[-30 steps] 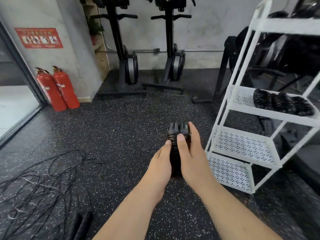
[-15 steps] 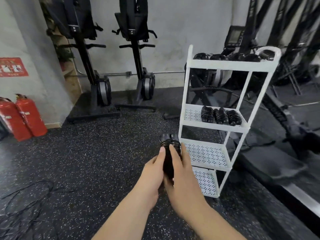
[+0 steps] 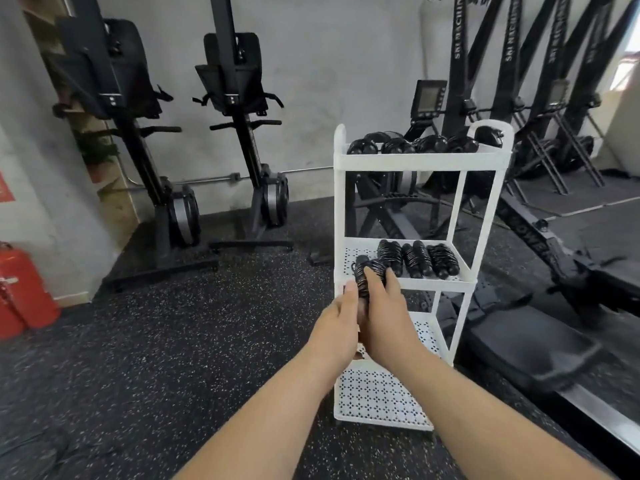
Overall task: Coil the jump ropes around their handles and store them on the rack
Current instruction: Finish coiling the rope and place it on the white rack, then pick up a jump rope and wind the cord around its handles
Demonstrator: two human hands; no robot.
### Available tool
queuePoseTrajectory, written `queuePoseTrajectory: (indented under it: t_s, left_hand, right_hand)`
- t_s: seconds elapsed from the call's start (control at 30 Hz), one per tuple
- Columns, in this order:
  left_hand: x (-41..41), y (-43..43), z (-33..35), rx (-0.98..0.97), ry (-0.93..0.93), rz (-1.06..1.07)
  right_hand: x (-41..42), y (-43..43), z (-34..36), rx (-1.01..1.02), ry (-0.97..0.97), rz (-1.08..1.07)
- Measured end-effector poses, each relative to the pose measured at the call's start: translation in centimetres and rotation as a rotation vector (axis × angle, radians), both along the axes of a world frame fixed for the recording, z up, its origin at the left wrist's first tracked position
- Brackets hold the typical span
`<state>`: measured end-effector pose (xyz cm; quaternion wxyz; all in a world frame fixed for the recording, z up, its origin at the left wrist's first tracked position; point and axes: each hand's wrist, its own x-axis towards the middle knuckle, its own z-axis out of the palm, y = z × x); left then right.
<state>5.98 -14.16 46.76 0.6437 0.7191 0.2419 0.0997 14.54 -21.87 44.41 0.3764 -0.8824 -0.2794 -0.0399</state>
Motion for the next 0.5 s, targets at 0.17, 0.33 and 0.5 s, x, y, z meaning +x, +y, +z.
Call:
queuePoseTrajectory:
  t_s: [0.17,0.33,0.5]
  left_hand:
    - [3.2,2.4,-1.6,0.18,0.04,-0.018]
    - [5.0,4.7,-3.1,0.208,0.057,-0.022]
    - [5.9,7.0,-4.3,0.238,0.094,-0.03]
  right_hand:
    - [6.5,2.6,1.1,-0.264,-0.008,-0.067]
    - [13.4,6.6,1.1,-0.385,-0.008,-0.099]
    - [17.8,10.2,0.6,-0.493,-0.015,-0.089]
